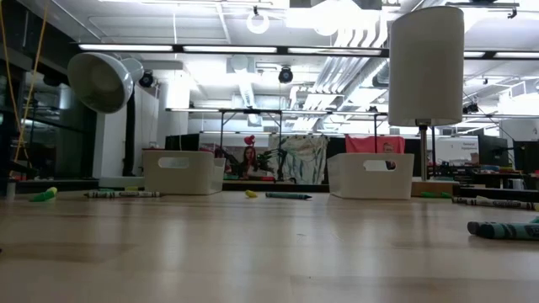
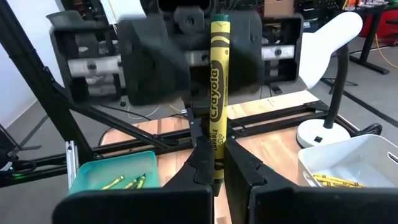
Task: Sort crayons
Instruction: Put the green crayon into the green bin
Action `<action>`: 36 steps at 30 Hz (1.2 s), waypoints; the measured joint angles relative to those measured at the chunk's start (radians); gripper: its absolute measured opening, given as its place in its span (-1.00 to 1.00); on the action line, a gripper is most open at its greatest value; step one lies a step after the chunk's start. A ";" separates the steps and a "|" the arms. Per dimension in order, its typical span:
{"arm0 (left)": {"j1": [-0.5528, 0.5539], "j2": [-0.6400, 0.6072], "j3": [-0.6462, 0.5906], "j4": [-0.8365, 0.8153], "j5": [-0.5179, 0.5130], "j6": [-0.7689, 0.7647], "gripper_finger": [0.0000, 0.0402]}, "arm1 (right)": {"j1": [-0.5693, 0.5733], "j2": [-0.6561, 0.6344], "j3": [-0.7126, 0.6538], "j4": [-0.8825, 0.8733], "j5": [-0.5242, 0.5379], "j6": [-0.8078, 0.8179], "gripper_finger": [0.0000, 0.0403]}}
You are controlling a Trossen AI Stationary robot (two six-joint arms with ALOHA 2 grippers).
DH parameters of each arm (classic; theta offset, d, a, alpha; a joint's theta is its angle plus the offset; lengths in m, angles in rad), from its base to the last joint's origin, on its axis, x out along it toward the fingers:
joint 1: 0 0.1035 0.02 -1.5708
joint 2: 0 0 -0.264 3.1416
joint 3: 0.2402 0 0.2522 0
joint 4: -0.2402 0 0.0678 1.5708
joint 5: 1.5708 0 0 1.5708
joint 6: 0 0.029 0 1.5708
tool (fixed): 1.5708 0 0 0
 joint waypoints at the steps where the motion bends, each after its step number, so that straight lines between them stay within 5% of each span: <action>1: 0.003 -0.002 0.001 0.001 0.000 -0.005 -0.38 | 0.000 0.000 0.000 -0.002 0.000 0.001 -1.00; 10: 0.005 -0.009 0.001 -0.006 0.000 -0.003 -0.93 | -0.002 0.000 0.000 -0.012 -0.003 -0.013 -1.00; 19: 0.010 -0.038 0.001 -0.070 -0.031 0.009 -0.97 | -0.013 -0.018 0.000 -0.049 0.006 0.056 -0.72; 29: 0.006 -0.288 0.001 -0.565 -0.153 -0.068 -0.98 | -0.022 -0.167 0.003 -0.470 0.190 0.111 0.05; 36: -0.202 -0.293 0.001 -0.785 -0.154 -0.230 -0.99 | -0.006 -0.177 0.003 -0.678 0.193 0.210 0.18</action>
